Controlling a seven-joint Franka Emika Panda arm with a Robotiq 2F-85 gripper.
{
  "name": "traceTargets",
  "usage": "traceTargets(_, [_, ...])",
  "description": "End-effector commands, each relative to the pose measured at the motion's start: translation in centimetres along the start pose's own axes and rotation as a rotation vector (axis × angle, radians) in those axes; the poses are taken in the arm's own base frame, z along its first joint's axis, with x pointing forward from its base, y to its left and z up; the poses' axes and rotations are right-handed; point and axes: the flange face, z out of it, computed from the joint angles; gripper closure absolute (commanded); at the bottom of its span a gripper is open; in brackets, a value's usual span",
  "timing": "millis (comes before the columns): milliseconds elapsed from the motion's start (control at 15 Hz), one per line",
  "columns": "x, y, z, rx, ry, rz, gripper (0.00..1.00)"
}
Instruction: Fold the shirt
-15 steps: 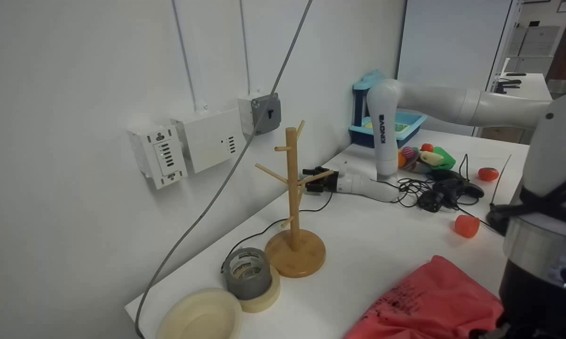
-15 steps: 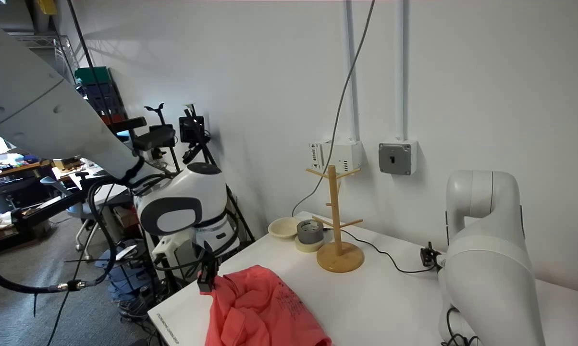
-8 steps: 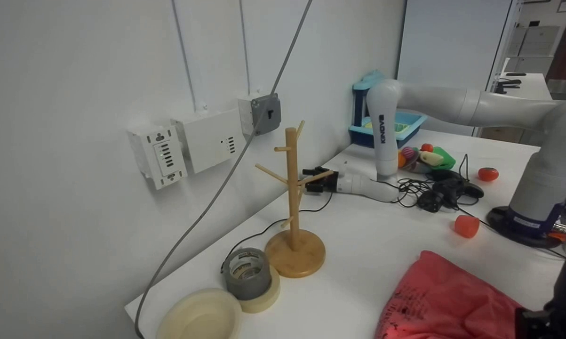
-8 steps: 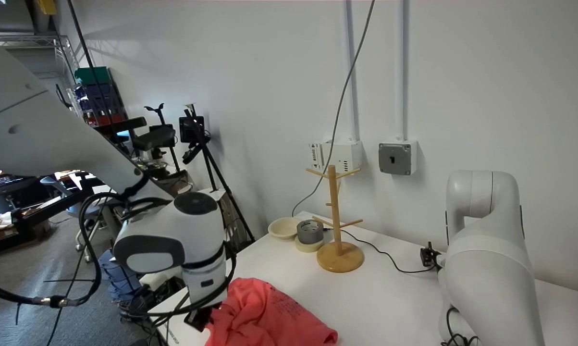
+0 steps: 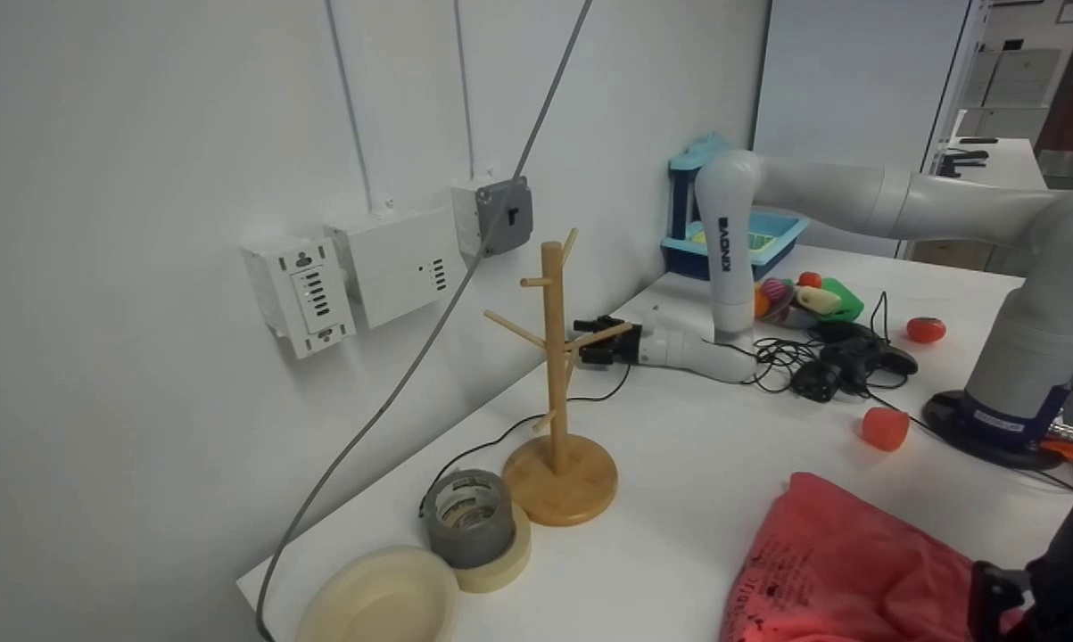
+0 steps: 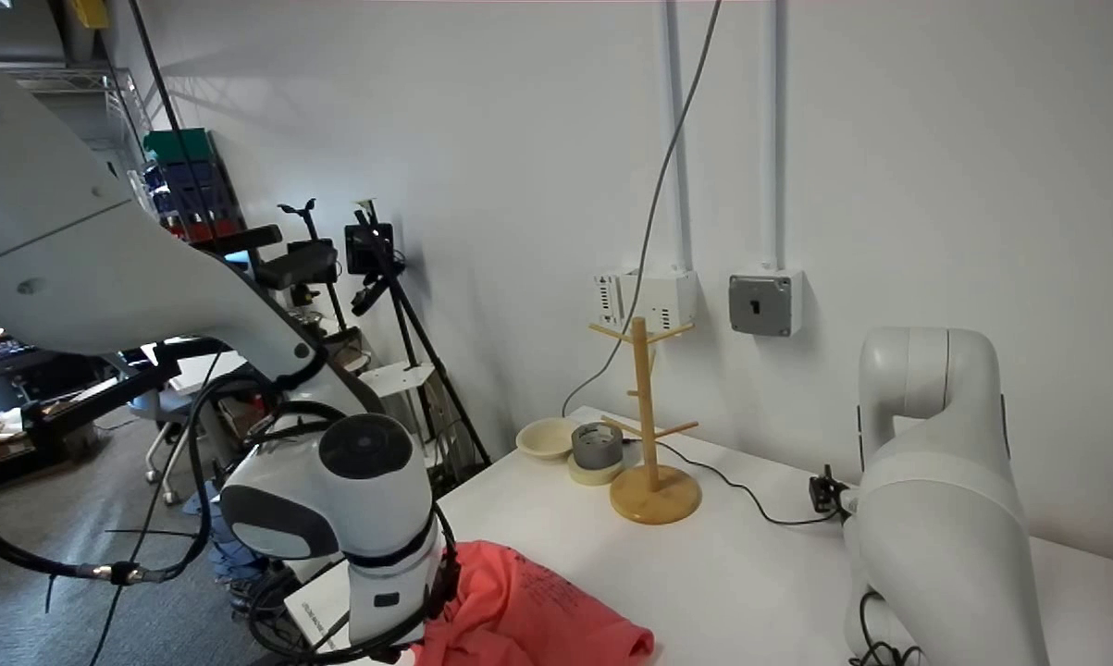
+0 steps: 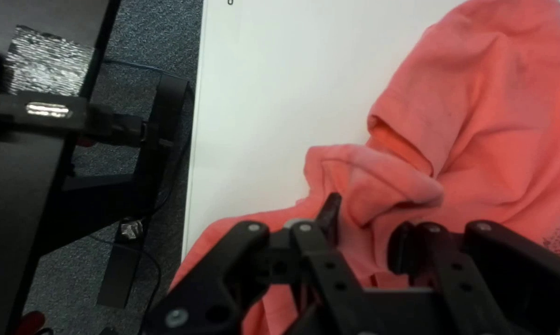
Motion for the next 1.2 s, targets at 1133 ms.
traceTargets(1133, [5.7,4.9,1.5,-0.023,0.497,-0.030,0.97])
